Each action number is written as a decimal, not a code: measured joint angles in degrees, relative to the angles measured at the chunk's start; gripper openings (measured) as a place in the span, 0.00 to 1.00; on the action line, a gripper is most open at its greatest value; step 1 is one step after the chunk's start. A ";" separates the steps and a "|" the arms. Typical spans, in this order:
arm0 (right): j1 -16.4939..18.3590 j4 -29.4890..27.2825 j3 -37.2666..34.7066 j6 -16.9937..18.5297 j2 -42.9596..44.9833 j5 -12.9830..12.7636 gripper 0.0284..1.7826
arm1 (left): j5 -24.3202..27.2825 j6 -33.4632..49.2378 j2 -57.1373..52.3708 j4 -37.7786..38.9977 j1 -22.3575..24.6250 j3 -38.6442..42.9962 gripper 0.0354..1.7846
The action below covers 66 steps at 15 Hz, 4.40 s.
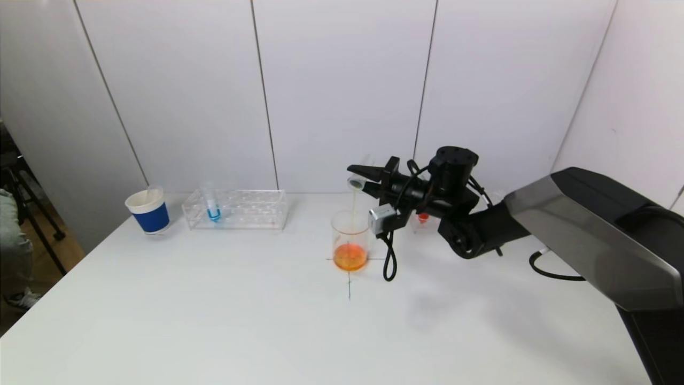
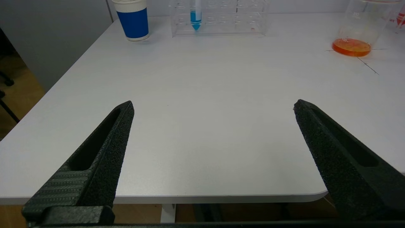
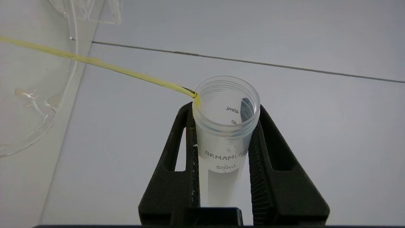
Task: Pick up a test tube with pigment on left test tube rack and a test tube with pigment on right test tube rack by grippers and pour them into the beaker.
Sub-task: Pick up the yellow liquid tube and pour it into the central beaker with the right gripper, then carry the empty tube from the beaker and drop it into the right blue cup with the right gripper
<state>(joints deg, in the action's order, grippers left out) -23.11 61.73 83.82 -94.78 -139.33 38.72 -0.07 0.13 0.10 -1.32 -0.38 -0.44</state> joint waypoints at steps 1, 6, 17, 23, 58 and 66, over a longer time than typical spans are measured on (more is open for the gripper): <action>0.02 -0.05 0.16 -0.67 0.02 -0.02 0.27 | 0.00 0.02 0.00 0.00 0.00 0.00 0.99; 0.13 -0.05 0.85 -3.28 0.21 -0.11 0.27 | 0.00 0.02 0.00 0.00 0.00 0.00 0.99; -0.01 -0.24 0.18 -2.05 0.51 -0.66 0.27 | 0.00 0.00 0.00 0.00 0.00 0.00 0.99; -1.17 0.30 -3.40 14.47 3.79 -6.75 0.27 | -0.02 0.02 0.00 0.00 0.00 0.00 0.99; 30.94 -43.76 -2.84 92.67 31.03 -45.36 0.27 | -0.02 0.02 0.00 0.00 0.02 0.00 0.99; 33.66 -42.12 -2.68 94.15 24.50 -45.35 0.27 | 0.00 0.00 0.00 0.00 0.02 0.00 0.99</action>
<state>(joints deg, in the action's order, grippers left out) 10.54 19.61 81.14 -0.63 -114.82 -6.63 -0.07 0.13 0.10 -1.32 -0.35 -0.44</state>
